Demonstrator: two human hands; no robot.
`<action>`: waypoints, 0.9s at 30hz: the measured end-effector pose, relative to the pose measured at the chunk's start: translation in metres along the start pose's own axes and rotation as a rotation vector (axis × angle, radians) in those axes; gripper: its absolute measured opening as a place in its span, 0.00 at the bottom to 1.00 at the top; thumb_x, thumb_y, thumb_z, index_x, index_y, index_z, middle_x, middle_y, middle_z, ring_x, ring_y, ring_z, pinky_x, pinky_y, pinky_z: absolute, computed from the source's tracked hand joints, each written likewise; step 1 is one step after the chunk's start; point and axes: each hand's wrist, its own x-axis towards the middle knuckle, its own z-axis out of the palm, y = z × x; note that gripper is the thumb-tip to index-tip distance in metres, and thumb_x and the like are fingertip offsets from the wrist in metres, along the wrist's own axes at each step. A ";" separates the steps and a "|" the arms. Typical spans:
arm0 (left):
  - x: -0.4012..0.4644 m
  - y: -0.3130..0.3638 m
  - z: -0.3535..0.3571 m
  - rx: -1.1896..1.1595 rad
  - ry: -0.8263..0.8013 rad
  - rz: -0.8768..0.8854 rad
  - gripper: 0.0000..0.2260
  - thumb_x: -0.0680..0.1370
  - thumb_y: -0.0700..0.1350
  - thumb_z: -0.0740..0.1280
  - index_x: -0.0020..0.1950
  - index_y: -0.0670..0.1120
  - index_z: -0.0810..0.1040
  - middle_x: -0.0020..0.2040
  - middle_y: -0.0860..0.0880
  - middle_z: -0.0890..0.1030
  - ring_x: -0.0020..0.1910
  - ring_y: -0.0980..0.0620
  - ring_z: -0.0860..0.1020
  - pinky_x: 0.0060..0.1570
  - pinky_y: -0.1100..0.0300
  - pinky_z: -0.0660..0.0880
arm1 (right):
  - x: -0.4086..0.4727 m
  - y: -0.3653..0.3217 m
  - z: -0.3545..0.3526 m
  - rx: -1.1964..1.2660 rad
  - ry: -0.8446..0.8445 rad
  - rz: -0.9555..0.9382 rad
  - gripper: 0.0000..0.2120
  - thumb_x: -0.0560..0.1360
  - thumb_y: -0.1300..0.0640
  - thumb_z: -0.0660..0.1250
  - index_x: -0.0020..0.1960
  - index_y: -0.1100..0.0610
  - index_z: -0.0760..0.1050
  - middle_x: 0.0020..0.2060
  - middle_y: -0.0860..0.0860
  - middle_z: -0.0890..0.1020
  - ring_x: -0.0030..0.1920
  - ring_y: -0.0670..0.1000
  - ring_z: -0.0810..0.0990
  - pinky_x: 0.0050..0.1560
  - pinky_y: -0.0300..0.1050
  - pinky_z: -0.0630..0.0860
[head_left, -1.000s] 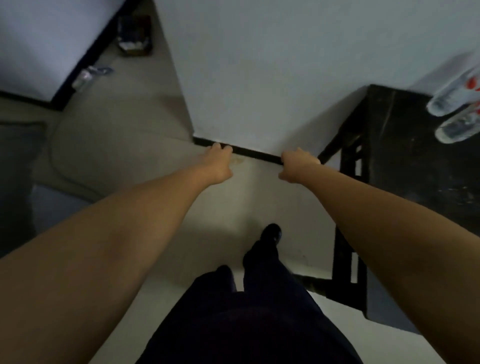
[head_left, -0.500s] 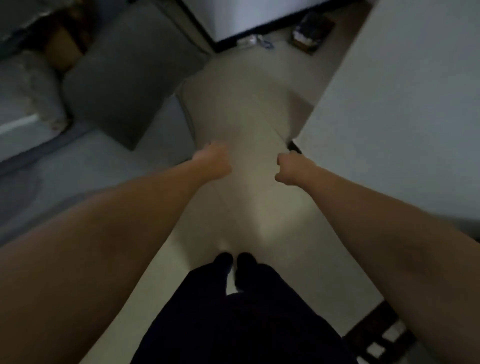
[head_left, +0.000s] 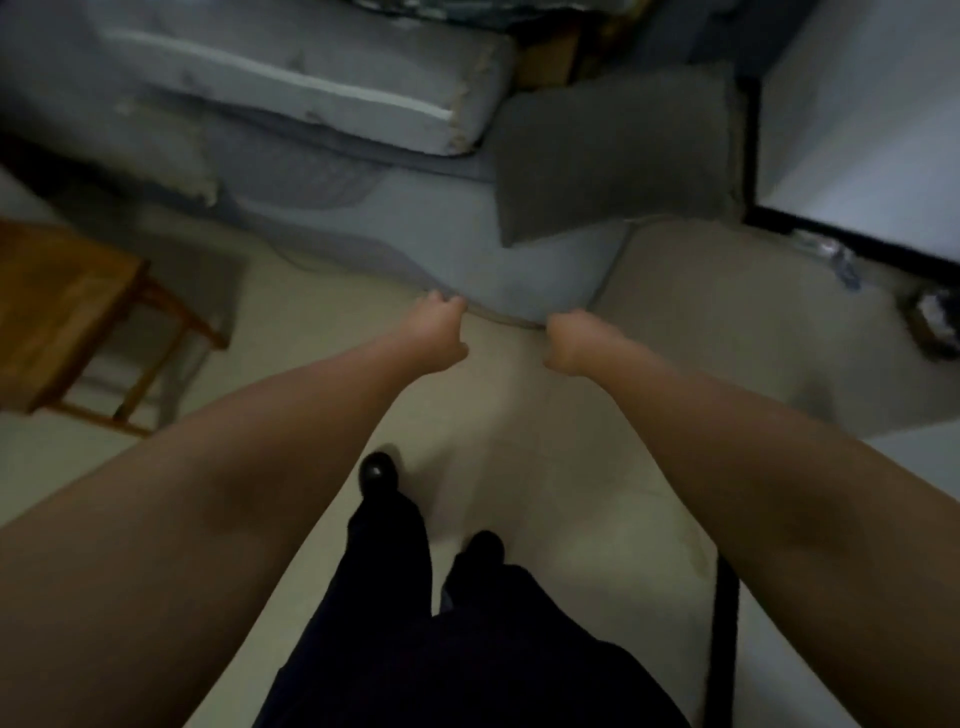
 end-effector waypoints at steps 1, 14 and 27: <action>-0.009 -0.016 -0.003 -0.026 0.011 -0.057 0.26 0.77 0.46 0.67 0.73 0.42 0.64 0.70 0.39 0.66 0.67 0.39 0.68 0.64 0.52 0.68 | 0.004 -0.018 -0.004 -0.035 -0.003 -0.046 0.19 0.76 0.54 0.64 0.65 0.60 0.72 0.63 0.60 0.75 0.63 0.61 0.75 0.60 0.51 0.74; -0.148 -0.251 -0.039 -0.198 0.188 -0.562 0.28 0.77 0.48 0.65 0.75 0.47 0.60 0.70 0.41 0.65 0.69 0.40 0.66 0.64 0.48 0.69 | 0.011 -0.328 -0.018 -0.389 -0.020 -0.585 0.22 0.77 0.58 0.62 0.70 0.63 0.68 0.67 0.60 0.73 0.66 0.60 0.73 0.62 0.52 0.73; -0.302 -0.442 -0.065 -0.376 0.377 -0.908 0.28 0.76 0.46 0.66 0.74 0.46 0.60 0.70 0.40 0.66 0.68 0.39 0.68 0.63 0.46 0.69 | -0.048 -0.594 -0.008 -0.570 0.024 -0.881 0.13 0.76 0.56 0.64 0.59 0.58 0.75 0.56 0.57 0.78 0.55 0.59 0.78 0.50 0.48 0.75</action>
